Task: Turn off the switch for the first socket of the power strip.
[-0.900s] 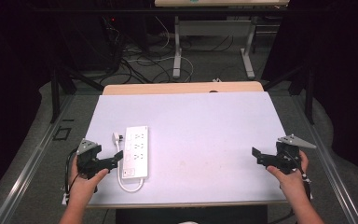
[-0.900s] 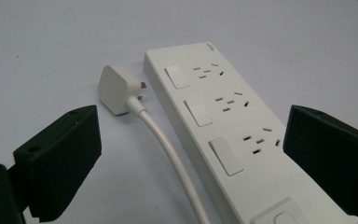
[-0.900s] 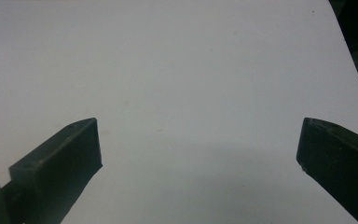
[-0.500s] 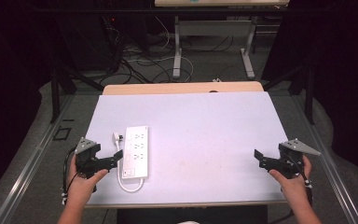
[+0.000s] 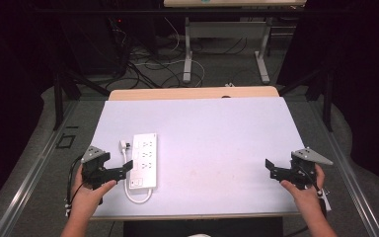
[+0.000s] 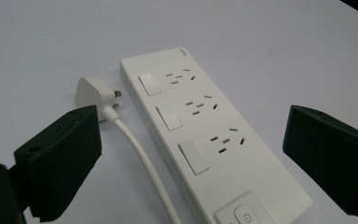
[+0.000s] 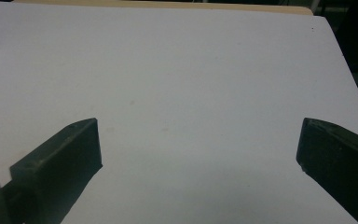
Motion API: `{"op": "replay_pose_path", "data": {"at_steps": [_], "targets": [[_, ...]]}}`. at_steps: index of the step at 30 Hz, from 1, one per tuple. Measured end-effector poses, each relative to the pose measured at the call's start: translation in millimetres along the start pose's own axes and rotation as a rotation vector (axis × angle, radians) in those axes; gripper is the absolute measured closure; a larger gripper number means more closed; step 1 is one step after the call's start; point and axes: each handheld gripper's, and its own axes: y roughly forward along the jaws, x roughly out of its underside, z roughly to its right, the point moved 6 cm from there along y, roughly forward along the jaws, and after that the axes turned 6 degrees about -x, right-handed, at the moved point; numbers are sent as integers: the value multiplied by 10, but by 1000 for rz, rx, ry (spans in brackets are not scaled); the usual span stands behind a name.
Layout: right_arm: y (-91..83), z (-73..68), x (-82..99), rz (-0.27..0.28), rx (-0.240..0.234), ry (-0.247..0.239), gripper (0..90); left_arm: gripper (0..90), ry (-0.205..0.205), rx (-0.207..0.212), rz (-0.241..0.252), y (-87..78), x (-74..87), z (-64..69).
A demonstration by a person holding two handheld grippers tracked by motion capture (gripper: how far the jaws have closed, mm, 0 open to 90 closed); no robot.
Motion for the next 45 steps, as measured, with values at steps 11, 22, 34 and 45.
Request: {"op": "replay_pose_path", "data": {"at_steps": [11,22,34,45], "targets": [[7,-41,4,15,-24,3,0,170,29,-2,-14,-72,-73,123],[32,-89,4,10,-25,-6,0,319,60,38,-35,-112,-107,219],[48,-105,8,4,-35,1,0,347,64,64,-106,-229,-222,276],[27,-99,19,-8,-30,10,0,383,54,63,-117,-304,-340,298]]}}
